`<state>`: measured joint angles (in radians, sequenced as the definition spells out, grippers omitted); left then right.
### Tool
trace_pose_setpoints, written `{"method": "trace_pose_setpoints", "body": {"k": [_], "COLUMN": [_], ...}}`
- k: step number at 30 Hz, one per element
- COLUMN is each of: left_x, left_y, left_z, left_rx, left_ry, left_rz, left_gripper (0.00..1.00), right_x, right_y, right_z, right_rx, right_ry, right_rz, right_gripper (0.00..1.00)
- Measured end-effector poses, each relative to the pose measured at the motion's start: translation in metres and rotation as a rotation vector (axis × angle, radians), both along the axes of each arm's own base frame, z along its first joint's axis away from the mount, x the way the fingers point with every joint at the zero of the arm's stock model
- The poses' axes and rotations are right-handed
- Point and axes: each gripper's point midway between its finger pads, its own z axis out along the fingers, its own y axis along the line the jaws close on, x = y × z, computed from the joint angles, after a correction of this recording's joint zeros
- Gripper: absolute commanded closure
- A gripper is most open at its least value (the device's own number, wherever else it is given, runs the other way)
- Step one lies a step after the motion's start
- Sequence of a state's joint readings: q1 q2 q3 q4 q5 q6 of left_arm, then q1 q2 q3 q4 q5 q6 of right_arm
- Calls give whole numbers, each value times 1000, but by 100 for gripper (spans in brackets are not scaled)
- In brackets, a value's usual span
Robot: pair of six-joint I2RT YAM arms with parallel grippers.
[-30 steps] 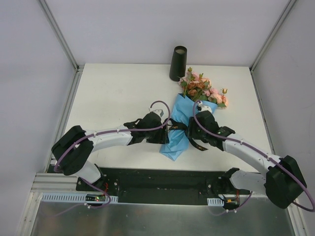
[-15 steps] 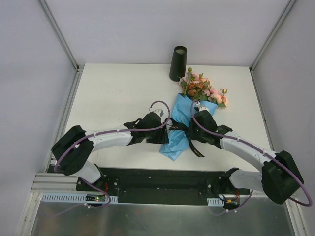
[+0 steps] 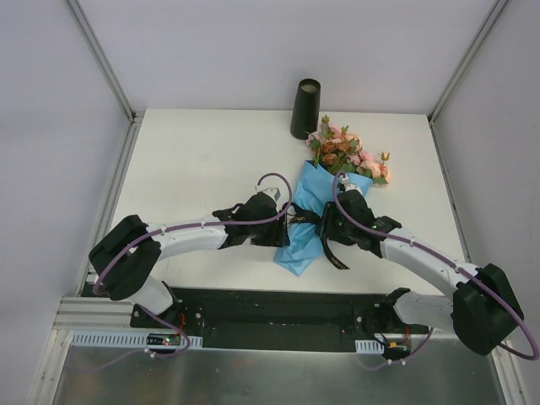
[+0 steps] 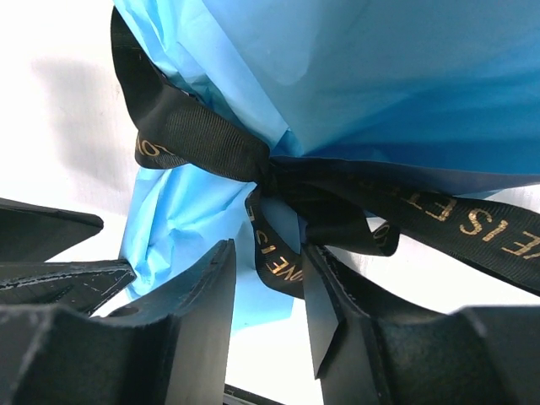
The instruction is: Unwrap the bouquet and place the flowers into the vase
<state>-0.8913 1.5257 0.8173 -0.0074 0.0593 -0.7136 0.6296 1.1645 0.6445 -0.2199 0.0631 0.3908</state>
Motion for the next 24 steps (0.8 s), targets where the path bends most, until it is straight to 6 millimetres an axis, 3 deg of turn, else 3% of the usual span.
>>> {"method": "trace_pose_setpoints", "body": {"k": [3, 7, 12, 18, 24], "left_x": [0, 0, 0, 2, 4], "left_y": [0, -1, -1, -2, -7], "left_z": [-1, -2, -3, -1, -2], "left_rx": [2, 6, 6, 4, 3], "left_ry": [2, 6, 6, 4, 8], "left_rz": [0, -1, 0, 0, -3], "left_gripper": [39, 38, 38, 37, 40], "right_x": [-1, 0, 1, 1, 1], "right_y": [0, 0, -1, 2, 4], "right_z": [-3, -3, 3, 24, 27], "right_rx": [0, 2, 17, 77, 108], "right_ry": [9, 11, -5, -55, -44], "right_rz": [-7, -14, -28, -40, -70], "right_gripper": [69, 100, 100, 100, 100]}}
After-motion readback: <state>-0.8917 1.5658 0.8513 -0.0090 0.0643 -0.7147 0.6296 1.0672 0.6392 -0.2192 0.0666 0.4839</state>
